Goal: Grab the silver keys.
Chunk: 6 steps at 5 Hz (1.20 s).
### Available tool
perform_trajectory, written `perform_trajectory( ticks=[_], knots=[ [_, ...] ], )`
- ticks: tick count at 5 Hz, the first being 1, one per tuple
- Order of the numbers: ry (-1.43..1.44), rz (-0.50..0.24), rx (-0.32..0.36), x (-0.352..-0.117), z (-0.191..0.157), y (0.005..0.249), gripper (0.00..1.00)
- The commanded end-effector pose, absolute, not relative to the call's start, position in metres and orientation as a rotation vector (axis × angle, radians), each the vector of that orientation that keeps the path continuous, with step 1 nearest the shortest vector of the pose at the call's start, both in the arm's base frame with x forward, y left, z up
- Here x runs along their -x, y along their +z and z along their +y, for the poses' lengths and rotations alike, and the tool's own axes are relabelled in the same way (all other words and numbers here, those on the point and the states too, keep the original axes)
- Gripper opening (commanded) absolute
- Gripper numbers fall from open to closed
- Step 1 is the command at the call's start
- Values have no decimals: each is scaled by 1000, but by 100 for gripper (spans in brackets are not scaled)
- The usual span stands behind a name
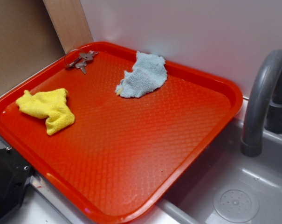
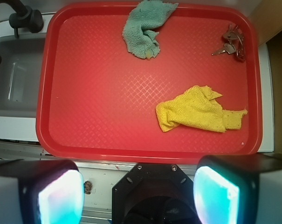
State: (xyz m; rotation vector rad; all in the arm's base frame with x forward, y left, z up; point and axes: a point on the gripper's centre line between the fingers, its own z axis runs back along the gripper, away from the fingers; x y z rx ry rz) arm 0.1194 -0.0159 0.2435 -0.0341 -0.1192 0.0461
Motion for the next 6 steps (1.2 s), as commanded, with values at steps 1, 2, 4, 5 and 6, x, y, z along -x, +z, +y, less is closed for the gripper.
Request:
perform_trajectory(
  ticks=[1, 2, 4, 5, 6],
  knots=[
    [46, -119, 34, -119, -16, 244, 100],
    [100, -92, 7, -152, 19, 223, 100],
    [-72, -184, -146, -168, 74, 199, 100],
    [-267, -235, -162, -203, 85, 155, 100],
    [-353, -273, -294, -229, 89, 125, 100]
  ],
)
